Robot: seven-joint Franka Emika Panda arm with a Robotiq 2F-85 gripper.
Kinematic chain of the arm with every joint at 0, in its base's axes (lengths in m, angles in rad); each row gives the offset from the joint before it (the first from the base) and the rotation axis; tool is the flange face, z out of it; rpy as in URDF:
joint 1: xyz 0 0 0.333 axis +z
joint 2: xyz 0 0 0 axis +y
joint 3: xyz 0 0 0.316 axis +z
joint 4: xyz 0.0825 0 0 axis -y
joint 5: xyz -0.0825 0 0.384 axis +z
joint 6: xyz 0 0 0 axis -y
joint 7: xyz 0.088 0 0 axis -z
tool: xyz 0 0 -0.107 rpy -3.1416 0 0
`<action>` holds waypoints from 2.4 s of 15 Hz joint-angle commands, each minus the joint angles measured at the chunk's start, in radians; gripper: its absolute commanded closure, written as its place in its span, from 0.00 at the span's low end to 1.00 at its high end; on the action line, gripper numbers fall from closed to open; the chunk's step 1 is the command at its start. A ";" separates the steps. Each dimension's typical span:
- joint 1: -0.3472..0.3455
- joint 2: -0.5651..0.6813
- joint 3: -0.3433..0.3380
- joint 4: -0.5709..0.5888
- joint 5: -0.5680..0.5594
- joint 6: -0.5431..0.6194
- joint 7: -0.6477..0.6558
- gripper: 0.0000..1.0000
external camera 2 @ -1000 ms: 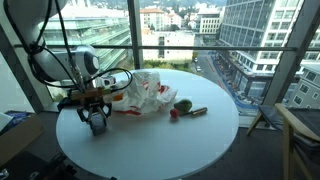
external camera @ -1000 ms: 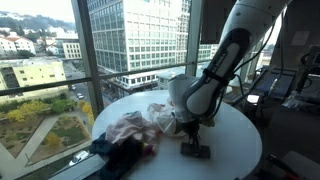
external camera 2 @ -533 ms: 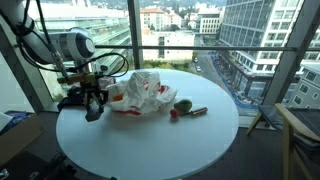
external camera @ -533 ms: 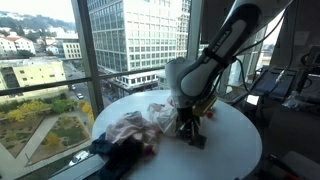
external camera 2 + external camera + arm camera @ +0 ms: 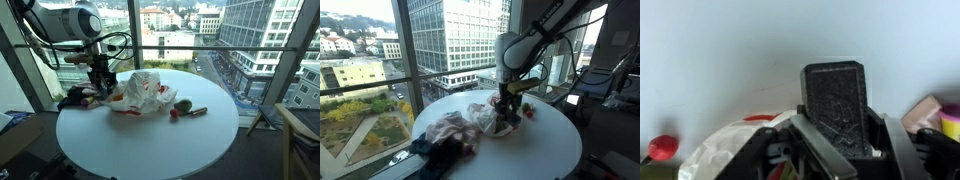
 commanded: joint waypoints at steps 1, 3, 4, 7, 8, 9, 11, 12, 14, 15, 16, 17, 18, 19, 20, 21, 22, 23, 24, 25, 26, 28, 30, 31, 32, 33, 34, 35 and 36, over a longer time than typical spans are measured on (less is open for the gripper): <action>-0.032 -0.036 -0.035 0.017 0.013 0.083 0.069 0.68; -0.046 -0.011 -0.059 0.051 -0.016 0.137 0.114 0.68; -0.052 0.009 -0.073 0.074 -0.041 0.159 0.131 0.68; -0.066 0.061 -0.103 0.123 -0.061 0.203 0.138 0.68; -0.069 0.078 -0.113 0.136 -0.053 0.214 0.137 0.68; -0.074 0.097 -0.114 0.148 -0.025 0.216 0.119 0.68; -0.071 0.121 -0.108 0.159 0.006 0.225 0.089 0.68; -0.066 0.130 -0.101 0.160 0.023 0.228 0.083 0.68; -0.058 0.139 -0.079 0.155 0.064 0.235 0.053 0.68; -0.055 0.141 -0.065 0.149 0.085 0.244 0.032 0.68; -0.045 0.146 -0.066 0.149 0.076 0.248 0.036 0.68; -0.034 0.154 -0.075 0.154 0.052 0.251 0.052 0.68; -0.032 0.163 -0.077 0.161 0.060 0.239 0.055 0.68; -0.029 0.168 -0.081 0.163 0.056 0.234 0.054 0.68; -0.028 0.170 -0.082 0.161 0.057 0.231 0.051 0.18; -0.029 0.171 -0.081 0.158 0.062 0.231 0.045 0.17; -0.029 0.172 -0.084 0.156 0.062 0.231 0.048 0.11; -0.023 0.167 -0.091 0.149 0.049 0.232 0.059 0.04; -0.017 0.160 -0.100 0.139 0.036 0.236 0.074 0.00; -0.013 0.145 -0.107 0.124 0.022 0.240 0.084 0.00; -0.014 0.129 -0.108 0.107 0.022 0.250 0.080 0.00; -0.033 0.066 -0.085 0.045 0.078 0.285 0.040 0.00; -0.059 -0.011 -0.035 -0.033 0.171 0.320 -0.067 0.00; -0.063 -0.062 -0.019 -0.084 0.213 0.347 -0.111 0.00; -0.064 -0.104 -0.005 -0.120 0.257 0.364 -0.145 0.00; -0.058 -0.154 -0.006 -0.165 0.276 0.386 -0.137 0.00; -0.053 -0.197 -0.008 -0.198 0.287 0.405 -0.118 0.00; -0.053 -0.241 -0.015 -0.235 0.275 0.431 -0.080 0.00; -0.062 -0.283 -0.021 -0.270 0.256 0.459 -0.044 0.00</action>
